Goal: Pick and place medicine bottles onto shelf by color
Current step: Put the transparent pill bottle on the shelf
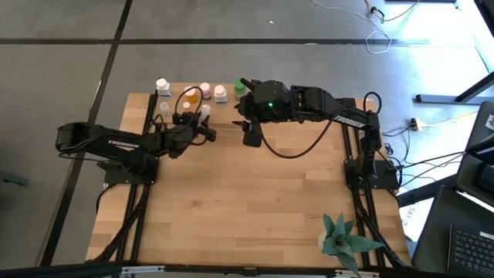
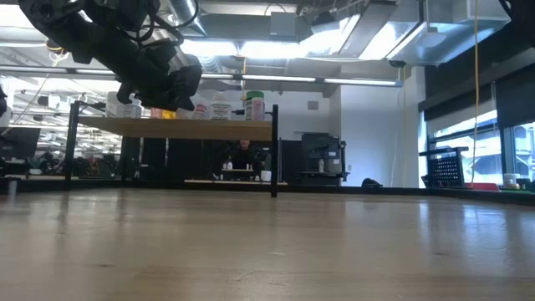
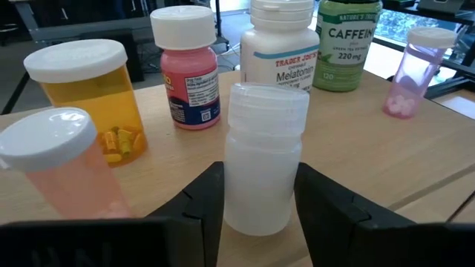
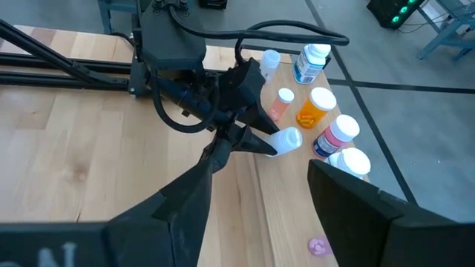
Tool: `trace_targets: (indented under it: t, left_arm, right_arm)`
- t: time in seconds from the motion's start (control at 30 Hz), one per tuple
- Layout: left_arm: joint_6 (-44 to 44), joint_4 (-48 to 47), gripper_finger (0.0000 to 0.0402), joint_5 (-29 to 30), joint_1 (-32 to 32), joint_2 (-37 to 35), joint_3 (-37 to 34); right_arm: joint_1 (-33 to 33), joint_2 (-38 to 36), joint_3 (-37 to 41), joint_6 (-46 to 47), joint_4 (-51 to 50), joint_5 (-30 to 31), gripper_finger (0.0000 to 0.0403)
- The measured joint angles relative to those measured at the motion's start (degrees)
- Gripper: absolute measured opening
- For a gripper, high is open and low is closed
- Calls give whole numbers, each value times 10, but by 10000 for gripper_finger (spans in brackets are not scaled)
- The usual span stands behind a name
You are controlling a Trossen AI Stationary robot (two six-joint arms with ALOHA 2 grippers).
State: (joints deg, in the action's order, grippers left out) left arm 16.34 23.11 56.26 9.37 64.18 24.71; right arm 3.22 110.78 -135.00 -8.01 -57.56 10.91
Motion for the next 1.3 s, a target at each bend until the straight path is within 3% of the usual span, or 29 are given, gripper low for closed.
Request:
trace_targets:
  t: [1.3]
  left_arm:
    - [-1, -1, 148, -11, 4, 0, 0]
  right_arm:
    - [19, 0, 0, 28, -4, 0, 226]
